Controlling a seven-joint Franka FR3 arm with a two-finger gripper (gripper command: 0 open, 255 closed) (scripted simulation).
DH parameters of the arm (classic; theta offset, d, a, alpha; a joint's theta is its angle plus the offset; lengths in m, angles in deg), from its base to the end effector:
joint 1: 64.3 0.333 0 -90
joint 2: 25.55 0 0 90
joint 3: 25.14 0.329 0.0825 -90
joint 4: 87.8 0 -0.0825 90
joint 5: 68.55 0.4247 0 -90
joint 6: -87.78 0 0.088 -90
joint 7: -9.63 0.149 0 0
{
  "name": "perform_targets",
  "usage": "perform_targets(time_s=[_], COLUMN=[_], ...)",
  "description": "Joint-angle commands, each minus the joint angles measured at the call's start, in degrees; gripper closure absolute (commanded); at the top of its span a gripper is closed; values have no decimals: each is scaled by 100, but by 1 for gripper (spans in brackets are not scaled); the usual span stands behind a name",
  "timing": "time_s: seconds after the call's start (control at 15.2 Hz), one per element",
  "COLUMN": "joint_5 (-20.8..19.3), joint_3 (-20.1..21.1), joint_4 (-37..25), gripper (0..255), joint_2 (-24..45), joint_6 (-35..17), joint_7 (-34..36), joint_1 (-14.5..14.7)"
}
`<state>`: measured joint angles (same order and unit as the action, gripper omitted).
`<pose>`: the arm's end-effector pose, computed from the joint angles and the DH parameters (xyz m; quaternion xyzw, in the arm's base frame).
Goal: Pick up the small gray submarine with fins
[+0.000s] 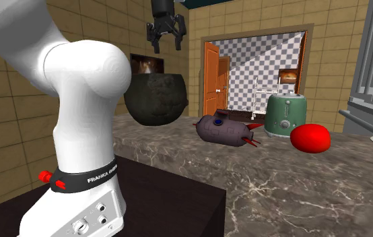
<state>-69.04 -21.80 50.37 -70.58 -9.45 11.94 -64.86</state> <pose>0.3523 0.0185 0.5402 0.9991 -0.0033 0.0361 0.0236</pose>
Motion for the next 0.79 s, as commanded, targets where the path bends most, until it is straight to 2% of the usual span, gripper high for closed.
perform_targets(time_s=[0.0,0.4,0.73], joint_5=[0,-133,-124], joint_3=[0,-567,-1024], joint_4=[0,231,188], gripper=[0,0,0], joint_2=[0,778,1642], joint_6=[0,-999,-1791], joint_7=[0,-622,-1168], joint_1=[0,-144,-212])
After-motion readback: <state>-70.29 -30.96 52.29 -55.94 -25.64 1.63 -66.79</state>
